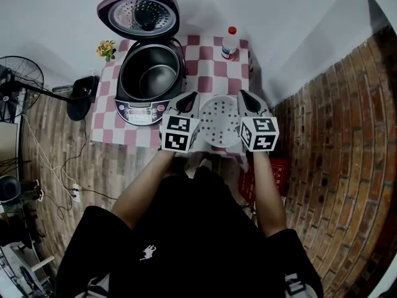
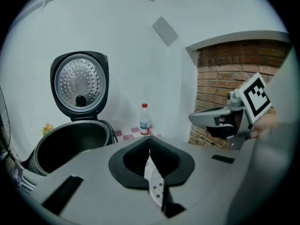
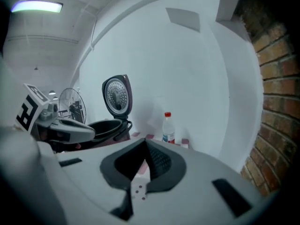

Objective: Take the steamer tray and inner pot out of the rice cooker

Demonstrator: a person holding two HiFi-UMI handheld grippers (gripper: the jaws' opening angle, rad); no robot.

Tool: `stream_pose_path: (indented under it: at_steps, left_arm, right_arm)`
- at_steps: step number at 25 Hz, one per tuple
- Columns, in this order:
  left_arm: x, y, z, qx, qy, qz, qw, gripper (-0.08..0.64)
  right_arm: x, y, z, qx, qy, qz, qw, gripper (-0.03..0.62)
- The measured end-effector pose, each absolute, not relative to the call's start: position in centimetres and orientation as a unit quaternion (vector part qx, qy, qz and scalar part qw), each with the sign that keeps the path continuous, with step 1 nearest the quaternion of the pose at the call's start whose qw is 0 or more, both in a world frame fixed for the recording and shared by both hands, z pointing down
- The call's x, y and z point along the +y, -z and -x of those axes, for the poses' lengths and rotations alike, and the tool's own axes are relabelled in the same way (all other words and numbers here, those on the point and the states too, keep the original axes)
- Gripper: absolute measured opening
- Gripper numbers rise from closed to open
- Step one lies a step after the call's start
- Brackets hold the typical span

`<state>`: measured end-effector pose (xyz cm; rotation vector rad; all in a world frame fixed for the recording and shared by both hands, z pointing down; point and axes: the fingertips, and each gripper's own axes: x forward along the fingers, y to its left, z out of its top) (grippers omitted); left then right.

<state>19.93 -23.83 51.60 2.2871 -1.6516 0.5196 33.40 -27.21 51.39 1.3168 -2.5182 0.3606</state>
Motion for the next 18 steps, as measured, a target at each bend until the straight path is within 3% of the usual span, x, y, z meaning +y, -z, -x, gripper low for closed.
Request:
stream_pose_path:
  at_steps: [9, 18]
  left_arm:
    - [-21.9, -47.2, -16.5, -0.566, -0.164, -0.8, 0.114, 0.003]
    - [-21.4, -43.6, -11.2, -0.555, -0.143, -0.815, 0.09, 0.003]
  right_arm:
    - [-26.5, -46.1, -29.2, -0.891, -0.116, -0.431, 0.079, 0.002]
    - [-26.3, -44.9, -25.3, -0.886, -0.095, -0.445, 0.089, 0.002]
